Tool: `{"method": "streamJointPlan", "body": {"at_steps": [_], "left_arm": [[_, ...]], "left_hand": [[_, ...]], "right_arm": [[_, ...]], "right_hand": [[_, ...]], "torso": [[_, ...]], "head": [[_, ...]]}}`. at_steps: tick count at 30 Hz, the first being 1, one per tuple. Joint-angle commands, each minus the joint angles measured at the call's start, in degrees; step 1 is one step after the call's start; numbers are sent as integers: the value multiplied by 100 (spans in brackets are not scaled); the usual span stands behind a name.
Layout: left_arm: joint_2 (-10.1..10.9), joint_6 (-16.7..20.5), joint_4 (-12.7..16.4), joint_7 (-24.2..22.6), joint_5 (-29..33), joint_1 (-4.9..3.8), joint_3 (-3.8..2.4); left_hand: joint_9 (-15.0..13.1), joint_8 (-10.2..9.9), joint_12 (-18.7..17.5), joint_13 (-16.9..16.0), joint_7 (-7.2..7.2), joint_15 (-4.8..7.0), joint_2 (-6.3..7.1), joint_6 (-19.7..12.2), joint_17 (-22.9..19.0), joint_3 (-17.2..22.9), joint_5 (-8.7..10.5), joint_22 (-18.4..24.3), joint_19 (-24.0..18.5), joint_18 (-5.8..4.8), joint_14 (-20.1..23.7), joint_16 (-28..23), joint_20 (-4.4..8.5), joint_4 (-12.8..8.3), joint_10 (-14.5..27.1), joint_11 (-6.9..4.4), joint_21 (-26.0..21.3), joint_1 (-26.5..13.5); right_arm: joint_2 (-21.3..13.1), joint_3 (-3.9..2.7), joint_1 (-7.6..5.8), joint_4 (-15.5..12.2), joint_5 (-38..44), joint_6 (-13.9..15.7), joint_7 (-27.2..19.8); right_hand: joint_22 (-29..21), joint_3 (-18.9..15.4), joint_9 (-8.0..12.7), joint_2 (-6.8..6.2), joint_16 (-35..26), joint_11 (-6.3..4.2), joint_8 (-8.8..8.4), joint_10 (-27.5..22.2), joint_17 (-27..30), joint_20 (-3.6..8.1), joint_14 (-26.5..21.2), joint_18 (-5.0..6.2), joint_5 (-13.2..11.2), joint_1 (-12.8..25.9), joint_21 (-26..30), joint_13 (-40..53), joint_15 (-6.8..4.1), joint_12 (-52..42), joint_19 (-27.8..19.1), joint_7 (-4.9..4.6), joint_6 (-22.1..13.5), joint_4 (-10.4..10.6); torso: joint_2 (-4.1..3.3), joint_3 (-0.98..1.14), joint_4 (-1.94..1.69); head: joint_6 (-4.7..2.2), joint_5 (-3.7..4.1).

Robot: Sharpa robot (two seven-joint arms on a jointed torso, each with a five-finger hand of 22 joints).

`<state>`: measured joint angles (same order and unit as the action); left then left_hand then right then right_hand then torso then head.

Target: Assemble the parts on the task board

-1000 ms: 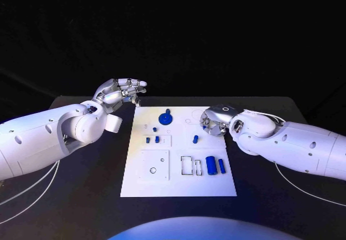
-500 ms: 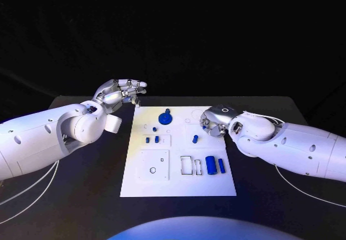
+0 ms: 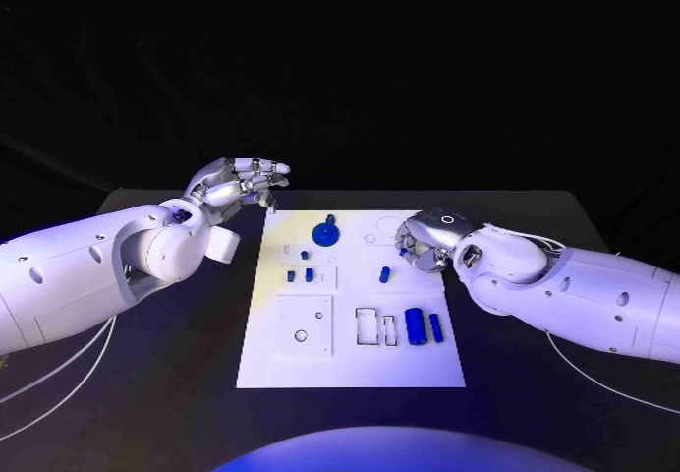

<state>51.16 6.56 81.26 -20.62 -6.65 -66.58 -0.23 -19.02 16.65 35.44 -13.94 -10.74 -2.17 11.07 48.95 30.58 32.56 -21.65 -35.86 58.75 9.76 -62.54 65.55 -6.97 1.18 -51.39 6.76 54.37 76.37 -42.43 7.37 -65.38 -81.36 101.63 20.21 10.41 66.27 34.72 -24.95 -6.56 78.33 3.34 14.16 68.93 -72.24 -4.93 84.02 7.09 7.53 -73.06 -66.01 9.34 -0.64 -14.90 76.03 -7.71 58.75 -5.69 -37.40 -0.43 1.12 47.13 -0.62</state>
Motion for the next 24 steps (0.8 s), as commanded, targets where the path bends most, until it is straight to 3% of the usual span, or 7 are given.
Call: {"method": "streamJointPlan", "body": {"at_steps": [1,7,15,21,24], "left_arm": [[-5,-118,-3,21,-83,-2,-5],[-6,-127,-10,28,-94,-2,-5],[-3,-151,-10,45,-98,-2,-5],[-15,-177,-17,57,-98,-1,-5],[-31,-191,-22,61,-98,0,-5]], "left_hand": [[7,-27,35,7,-13,6,-28,-40,-7,-31,7,5,10,84,26,-9,-23,-17,46,-11,-26,-3],[7,-27,35,7,-13,6,-28,-40,-7,-31,7,5,10,84,26,-9,-23,-17,46,-11,-26,-3],[9,-30,35,11,-20,0,-30,-53,-9,-37,7,11,13,83,31,-7,-27,-15,65,-4,-34,-9],[11,-31,35,13,-24,-4,-29,-60,-11,-42,8,14,14,83,33,-6,-30,-12,75,0,-38,-14],[11,-31,35,13,-24,-4,-29,-60,-11,-42,8,14,14,83,33,-6,-30,-12,75,0,-38,-14]], "right_arm": [[-39,-14,-20,-58,21,251,7],[-153,-36,-71,-240,-96,357,-7],[-368,-75,-121,-745,-290,445,-22],[-394,-95,-131,-1212,-424,505,-71],[-314,-99,-120,-1390,-476,503,-108]], "right_hand": [[12,31,-7,42,41,5,16,-10,-11,1,301,-102,24,-1,-40,1,-42,39,48,6,48,8],[35,31,-12,42,55,4,20,-6,-28,1,304,-107,31,4,-63,6,-43,38,60,7,52,12],[29,28,-16,38,51,4,23,-4,-18,2,303,-105,32,14,-56,10,-43,38,55,7,53,18],[19,27,-17,37,54,4,23,-5,-20,2,304,-102,33,16,-46,11,-43,39,49,7,52,19],[11,27,-18,36,54,5,23,-7,-18,2,303,-100,36,20,-37,12,-42,41,44,6,50,22]], "torso": [[-1,-2,7],[1,-4,8],[1,-4,9],[0,-1,5],[-6,-1,-1]], "head": [[-8,0],[-12,3],[-29,-19],[-41,-100],[-41,-180]]}}
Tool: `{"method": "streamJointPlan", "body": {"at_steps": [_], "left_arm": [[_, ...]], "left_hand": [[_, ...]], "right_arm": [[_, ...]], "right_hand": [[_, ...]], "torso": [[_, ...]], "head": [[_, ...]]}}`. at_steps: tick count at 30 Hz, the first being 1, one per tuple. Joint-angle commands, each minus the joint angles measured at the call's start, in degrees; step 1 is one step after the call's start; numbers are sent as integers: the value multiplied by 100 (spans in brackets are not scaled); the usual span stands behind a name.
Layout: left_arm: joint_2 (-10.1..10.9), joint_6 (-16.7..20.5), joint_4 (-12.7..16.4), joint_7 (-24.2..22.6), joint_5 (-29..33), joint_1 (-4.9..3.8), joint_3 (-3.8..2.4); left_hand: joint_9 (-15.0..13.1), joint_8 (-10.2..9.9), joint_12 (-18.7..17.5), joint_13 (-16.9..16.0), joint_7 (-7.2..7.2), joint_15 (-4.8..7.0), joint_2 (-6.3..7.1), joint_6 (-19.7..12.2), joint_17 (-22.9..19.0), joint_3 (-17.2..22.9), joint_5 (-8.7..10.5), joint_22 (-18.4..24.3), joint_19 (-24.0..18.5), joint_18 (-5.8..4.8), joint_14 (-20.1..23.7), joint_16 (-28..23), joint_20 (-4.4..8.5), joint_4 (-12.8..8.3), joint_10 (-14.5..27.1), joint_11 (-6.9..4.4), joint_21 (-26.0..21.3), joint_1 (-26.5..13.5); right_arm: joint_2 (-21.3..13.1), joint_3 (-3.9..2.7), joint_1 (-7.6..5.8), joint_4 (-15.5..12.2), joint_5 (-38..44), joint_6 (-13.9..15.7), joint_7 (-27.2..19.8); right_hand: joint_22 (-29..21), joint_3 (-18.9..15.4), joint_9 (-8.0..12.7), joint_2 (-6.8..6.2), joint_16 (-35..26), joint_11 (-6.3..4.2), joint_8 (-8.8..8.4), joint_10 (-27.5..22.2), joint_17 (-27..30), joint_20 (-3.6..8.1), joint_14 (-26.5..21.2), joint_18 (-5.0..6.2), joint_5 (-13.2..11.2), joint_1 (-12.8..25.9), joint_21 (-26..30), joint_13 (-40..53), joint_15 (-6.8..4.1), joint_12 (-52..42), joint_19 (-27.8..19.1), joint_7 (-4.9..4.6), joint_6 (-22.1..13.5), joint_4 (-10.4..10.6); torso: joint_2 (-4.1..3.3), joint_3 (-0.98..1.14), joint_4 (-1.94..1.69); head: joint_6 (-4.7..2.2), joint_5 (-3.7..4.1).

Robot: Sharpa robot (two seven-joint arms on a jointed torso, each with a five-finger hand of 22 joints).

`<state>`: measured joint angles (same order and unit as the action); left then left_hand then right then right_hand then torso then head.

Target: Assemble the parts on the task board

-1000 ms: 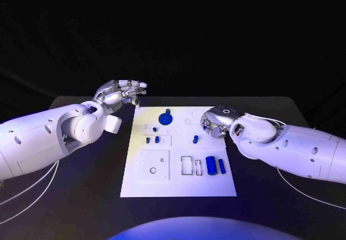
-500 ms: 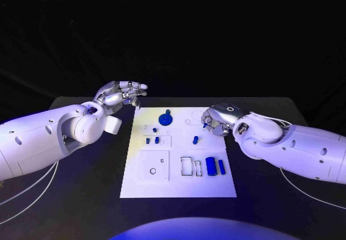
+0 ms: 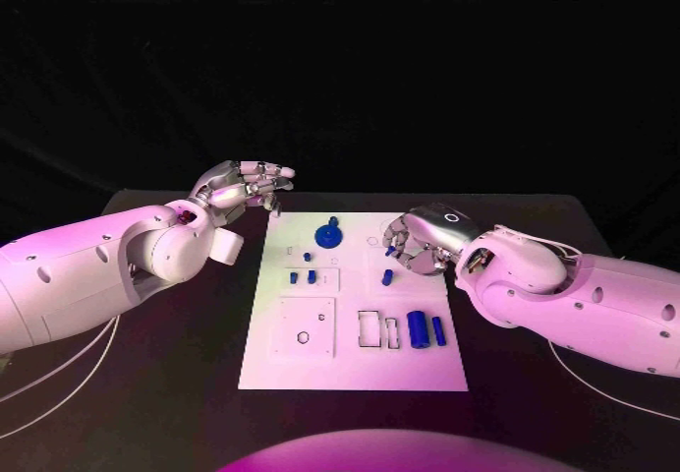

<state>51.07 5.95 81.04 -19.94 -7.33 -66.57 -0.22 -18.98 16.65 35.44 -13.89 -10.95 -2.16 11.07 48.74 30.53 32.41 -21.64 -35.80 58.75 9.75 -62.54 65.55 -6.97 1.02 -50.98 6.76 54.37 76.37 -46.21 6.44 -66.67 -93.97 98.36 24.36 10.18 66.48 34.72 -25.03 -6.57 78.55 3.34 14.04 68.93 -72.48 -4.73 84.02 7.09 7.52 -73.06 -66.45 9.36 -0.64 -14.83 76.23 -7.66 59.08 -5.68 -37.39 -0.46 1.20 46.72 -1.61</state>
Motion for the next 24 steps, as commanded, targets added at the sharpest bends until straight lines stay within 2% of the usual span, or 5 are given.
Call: {"method": "streamJointPlan", "body": {"at_steps": [1,7,12,19,24], "left_arm": [[-27,-131,-1,-5,-30,-1,-5],[-64,-128,-10,-3,-30,0,-5],[-91,-76,2,-30,-29,0,-4],[-140,-32,11,-46,-27,-2,-4],[-175,-27,20,-43,-27,-2,-4]], "left_hand": [[6,-31,35,7,-3,-4,-30,-39,-6,-26,8,9,14,83,33,-6,-30,3,34,-1,-38,-14],[6,-31,35,7,-3,-4,-30,-39,-6,-26,8,9,14,83,33,-6,-30,3,34,-1,-38,-14],[7,-32,36,8,-5,-7,-30,-44,-7,-30,8,12,15,83,35,-5,-33,5,42,3,-43,-18],[7,-31,37,9,-5,-8,-31,-46,-8,-32,8,14,16,83,36,-4,-34,5,45,4,-45,-20],[6,-29,39,10,-5,-10,-31,-46,-9,-36,8,16,16,82,38,-3,-37,6,50,5,-49,-22]], "right_arm": [[97,-6,14,-168,-161,83,-96],[342,1,81,-315,-217,28,-162],[580,37,214,-319,-258,-67,-213],[837,86,373,-188,-281,-169,-253],[959,111,452,-73,-282,-219,-269]], "right_hand": [[-9,27,-9,37,32,4,35,-7,5,-18,303,-100,37,20,6,10,-43,35,24,1,17,21],[-33,31,-11,42,30,6,34,-11,13,-18,302,-93,44,23,31,12,-42,39,9,-1,11,26],[-40,33,-12,44,31,6,34,-13,13,-18,302,-91,47,23,39,13,-42,40,4,-1,8,27],[-45,35,-13,47,30,7,33,-14,15,-18,301,-90,49,24,44,14,-42,41,1,-2,5,29],[-50,37,-14,49,29,8,32,-16,19,-18,300,-88,52,26,49,16,-41,43,-3,-4,1,31]], "torso": [[-7,1,-9],[-2,-9,-20],[-12,-9,-14],[-9,-12,-5],[-7,-10,-13]], "head": [[5,-107],[60,-298],[124,-478],[178,-585],[192,-614]]}}
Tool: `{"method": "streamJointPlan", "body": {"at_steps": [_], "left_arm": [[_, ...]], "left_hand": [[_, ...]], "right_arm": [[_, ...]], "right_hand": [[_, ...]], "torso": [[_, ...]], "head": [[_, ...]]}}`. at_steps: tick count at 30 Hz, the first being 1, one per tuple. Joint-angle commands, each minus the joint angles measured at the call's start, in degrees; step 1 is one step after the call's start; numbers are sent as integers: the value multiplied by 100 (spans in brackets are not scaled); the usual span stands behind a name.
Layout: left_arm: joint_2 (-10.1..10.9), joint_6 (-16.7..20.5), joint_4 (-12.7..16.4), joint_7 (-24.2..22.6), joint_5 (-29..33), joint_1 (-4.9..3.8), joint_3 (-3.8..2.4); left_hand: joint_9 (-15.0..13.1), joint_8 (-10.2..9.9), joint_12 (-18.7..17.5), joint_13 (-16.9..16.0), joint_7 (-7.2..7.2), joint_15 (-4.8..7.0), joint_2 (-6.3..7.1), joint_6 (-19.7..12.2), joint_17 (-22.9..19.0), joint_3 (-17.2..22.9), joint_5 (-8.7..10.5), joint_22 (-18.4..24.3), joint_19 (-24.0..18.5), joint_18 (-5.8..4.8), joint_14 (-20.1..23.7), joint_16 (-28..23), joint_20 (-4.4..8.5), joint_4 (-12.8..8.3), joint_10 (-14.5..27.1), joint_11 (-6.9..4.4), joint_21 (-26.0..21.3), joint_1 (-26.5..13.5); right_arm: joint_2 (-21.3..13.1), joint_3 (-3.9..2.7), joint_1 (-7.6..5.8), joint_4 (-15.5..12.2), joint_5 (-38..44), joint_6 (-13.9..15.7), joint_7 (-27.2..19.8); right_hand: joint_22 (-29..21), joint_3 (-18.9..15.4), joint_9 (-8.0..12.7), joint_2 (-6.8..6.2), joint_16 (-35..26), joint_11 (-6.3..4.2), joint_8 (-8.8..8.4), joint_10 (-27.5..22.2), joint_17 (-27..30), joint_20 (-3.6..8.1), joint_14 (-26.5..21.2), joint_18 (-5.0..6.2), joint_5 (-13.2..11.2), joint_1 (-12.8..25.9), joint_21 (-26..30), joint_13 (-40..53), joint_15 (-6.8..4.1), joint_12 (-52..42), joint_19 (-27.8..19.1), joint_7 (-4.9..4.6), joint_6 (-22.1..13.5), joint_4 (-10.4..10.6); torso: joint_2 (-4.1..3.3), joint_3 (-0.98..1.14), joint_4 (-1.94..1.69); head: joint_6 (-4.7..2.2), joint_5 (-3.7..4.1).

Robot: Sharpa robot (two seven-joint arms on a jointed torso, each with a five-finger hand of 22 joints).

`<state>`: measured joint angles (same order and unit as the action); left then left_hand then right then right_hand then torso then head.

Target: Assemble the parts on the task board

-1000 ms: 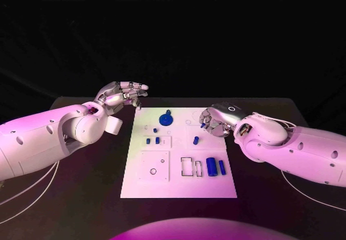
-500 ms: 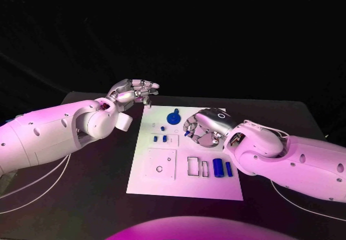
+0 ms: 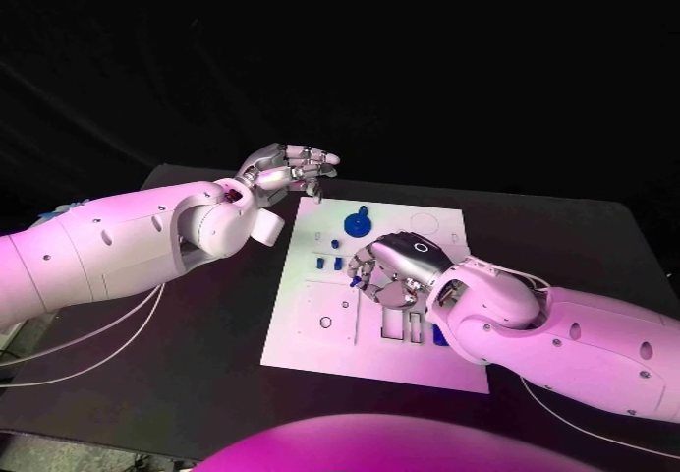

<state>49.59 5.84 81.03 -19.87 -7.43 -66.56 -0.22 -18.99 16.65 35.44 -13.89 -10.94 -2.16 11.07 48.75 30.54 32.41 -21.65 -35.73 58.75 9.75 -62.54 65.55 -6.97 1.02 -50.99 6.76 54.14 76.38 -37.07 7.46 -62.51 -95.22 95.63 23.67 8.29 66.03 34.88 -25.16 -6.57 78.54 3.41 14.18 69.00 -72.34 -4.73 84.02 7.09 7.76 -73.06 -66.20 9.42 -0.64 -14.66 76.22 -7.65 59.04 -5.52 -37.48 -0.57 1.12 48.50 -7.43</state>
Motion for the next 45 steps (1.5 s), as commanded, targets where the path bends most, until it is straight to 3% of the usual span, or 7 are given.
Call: {"method": "streamJointPlan", "body": {"at_steps": [1,21,45], "left_arm": [[-32,-16,22,-50,-16,-4,-5],[-77,-30,27,-18,-16,-5,-4],[-74,-75,34,40,-18,-6,-4]], "left_hand": [[7,-29,39,10,-6,-10,-31,-47,-9,-36,8,10,16,83,38,-3,-37,6,50,5,-26,-22],[7,-29,39,10,-6,-10,-31,-47,-9,-36,8,10,16,83,38,-3,-37,6,50,5,-26,-22],[7,-23,47,13,-8,-15,-30,-53,-13,-47,8,19,18,84,46,2,-43,4,69,9,-40,-24]], "right_arm": [[70,15,55,78,-9,-163,-83],[295,71,214,305,63,-376,-82],[407,80,282,465,155,-390,-31]], "right_hand": [[-11,23,-2,52,31,2,17,-25,3,-19,300,-87,30,27,32,11,-41,27,-8,-6,1,18],[-23,24,-5,57,32,8,14,-32,7,-20,298,-83,33,38,46,15,-38,33,-18,-11,-13,28],[-24,23,-10,61,30,10,13,-36,16,-22,296,-83,33,48,49,20,-35,37,-22,-13,-22,37]], "torso": [[2,5,-3],[-1,7,1],[0,4,-2]], "head": [[24,-50],[91,-128],[112,-129]]}}
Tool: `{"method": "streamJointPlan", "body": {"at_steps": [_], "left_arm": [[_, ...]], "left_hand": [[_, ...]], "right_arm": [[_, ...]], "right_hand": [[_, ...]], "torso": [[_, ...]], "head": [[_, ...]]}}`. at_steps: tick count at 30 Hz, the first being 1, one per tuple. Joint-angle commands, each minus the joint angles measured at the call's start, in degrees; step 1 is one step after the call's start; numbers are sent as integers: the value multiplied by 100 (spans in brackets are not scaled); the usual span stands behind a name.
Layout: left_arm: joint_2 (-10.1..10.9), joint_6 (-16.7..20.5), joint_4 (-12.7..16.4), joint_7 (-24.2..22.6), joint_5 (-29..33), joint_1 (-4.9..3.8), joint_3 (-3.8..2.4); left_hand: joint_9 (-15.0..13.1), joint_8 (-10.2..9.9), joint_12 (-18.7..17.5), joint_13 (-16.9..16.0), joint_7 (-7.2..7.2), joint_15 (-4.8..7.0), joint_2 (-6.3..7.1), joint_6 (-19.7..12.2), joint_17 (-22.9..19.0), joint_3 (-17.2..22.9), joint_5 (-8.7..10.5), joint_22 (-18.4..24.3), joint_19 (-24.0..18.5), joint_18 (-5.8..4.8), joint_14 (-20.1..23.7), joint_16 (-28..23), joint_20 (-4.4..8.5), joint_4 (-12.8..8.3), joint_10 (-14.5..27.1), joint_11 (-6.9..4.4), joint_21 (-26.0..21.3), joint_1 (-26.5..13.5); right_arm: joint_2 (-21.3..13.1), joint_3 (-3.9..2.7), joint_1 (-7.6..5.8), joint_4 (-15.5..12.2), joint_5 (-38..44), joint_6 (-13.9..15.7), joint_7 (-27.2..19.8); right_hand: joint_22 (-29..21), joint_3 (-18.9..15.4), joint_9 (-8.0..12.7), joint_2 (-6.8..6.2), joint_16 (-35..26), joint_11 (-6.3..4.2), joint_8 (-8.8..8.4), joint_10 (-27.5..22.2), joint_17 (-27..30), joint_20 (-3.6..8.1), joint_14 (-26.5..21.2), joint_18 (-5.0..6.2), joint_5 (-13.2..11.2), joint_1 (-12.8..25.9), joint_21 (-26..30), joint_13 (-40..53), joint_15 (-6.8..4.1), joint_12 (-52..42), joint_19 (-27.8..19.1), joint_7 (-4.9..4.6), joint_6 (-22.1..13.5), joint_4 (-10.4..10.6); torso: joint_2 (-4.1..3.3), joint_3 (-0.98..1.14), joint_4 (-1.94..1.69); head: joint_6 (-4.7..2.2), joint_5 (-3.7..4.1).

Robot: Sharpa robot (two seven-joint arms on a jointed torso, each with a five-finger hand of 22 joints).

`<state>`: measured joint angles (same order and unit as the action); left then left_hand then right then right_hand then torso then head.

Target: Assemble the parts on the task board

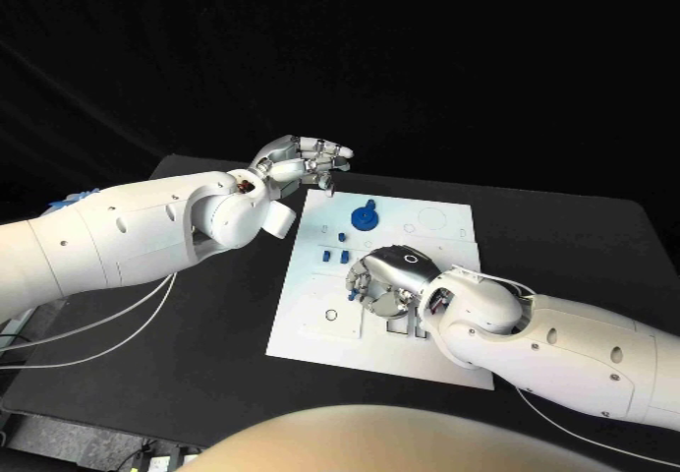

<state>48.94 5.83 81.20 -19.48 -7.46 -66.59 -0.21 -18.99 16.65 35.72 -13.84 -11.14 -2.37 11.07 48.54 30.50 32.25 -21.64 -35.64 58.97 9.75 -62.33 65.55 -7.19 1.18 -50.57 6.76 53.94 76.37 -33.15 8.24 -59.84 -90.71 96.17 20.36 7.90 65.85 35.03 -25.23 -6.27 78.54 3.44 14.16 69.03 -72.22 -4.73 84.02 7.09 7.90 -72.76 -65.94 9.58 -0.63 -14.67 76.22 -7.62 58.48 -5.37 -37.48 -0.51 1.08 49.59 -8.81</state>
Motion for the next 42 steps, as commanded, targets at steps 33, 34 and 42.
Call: {"method": "streamJointPlan", "body": {"at_steps": [33,34,42], "left_arm": [[-4,-124,11,60,-20,-4,-5],[-3,-124,11,61,-20,-4,-5],[32,-128,17,72,-23,-4,-5]], "left_hand": [[10,-24,17,15,7,0,-23,-48,-12,-44,10,17,-2,84,32,5,-26,-10,55,16,-30,-34],[10,-24,17,15,7,0,-23,-48,-12,-44,10,17,-2,84,32,5,-26,-10,55,16,-30,-34],[9,-21,20,18,6,-3,-25,-53,-13,-50,13,22,-2,84,38,8,-29,-8,67,18,-37,-37]], "right_arm": [[-138,29,31,-80,122,220,86],[-174,27,28,-109,118,255,87],[-813,-66,-142,-563,-41,421,119]], "right_hand": [[-95,-89,213,-343,116,261,-587,-588,38,-217,259,-49,35,300,184,10,183,304,-139,-270,-945,234],[-86,-89,213,-344,116,261,-587,-588,37,-217,259,-51,36,300,176,10,183,303,-134,-271,-945,234],[-24,-90,194,-352,137,253,-515,-559,49,-218,257,-60,97,280,118,33,176,257,-97,-272,-772,265]], "torso": [[8,1,8],[6,2,9],[6,-1,17]], "head": [[-16,43],[-19,45],[-61,86]]}}
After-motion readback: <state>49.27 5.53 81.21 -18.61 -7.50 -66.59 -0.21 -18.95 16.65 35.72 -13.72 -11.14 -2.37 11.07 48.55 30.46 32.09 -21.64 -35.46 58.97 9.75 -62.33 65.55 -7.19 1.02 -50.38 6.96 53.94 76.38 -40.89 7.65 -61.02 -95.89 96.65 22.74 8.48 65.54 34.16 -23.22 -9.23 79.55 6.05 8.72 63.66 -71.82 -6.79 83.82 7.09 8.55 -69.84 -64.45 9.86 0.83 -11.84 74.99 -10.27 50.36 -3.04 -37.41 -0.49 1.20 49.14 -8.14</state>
